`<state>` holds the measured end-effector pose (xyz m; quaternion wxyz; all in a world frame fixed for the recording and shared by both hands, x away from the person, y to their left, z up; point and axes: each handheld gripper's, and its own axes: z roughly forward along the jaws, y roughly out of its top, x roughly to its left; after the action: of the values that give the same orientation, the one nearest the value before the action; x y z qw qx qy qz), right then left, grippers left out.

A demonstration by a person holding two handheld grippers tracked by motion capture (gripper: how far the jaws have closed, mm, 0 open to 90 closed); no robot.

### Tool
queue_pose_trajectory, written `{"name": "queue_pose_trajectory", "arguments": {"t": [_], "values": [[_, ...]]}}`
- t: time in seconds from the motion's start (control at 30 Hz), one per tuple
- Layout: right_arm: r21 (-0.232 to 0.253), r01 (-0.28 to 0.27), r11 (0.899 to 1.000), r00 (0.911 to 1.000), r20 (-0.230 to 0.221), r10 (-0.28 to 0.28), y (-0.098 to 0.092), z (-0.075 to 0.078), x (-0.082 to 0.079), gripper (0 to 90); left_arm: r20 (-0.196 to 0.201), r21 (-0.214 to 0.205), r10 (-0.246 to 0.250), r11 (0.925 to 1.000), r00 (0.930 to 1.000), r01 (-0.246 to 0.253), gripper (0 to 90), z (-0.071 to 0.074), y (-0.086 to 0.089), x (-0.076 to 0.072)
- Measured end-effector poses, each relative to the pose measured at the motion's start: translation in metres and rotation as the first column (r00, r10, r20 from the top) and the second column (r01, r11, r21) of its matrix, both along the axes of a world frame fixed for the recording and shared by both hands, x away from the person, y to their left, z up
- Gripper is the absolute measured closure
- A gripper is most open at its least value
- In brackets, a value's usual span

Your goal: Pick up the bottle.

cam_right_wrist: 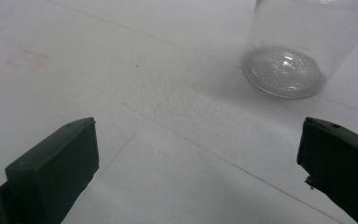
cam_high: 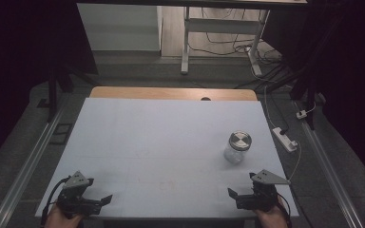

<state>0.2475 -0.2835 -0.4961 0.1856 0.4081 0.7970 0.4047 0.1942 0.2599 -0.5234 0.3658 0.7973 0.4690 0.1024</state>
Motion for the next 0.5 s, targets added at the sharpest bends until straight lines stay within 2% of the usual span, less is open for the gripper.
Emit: {"name": "queue_pose_trajectory", "arguments": {"t": [0.13, 0.37, 0.5], "values": [[0.008, -0.017, 1.0, 0.9998, -0.011, 0.017, -0.0004, -0.0002, 0.0007, 0.0, 0.004, 0.001, -0.008, 1.0, 1.0, 0.008, 3.7, 0.0002, -0.0003, -0.0003], [0.003, -0.004, 1.0, 0.9998, -0.022, 0.004, -0.0004, -0.0008, 0.0021, 0.0, 0.003, -0.001, -0.018, 0.9998, 0.9998, 0.018, 3.9, 0.0004, -0.0004, -0.0001], [0.001, -0.015, 1.0, 0.9993, -0.034, 0.015, -0.0002, -0.0009, 0.0033, 0.0, 0.002, -0.004, -0.019, 0.9998, 0.9998, 0.019, 3.8, 0.0004, -0.0001, -0.0002]]}}
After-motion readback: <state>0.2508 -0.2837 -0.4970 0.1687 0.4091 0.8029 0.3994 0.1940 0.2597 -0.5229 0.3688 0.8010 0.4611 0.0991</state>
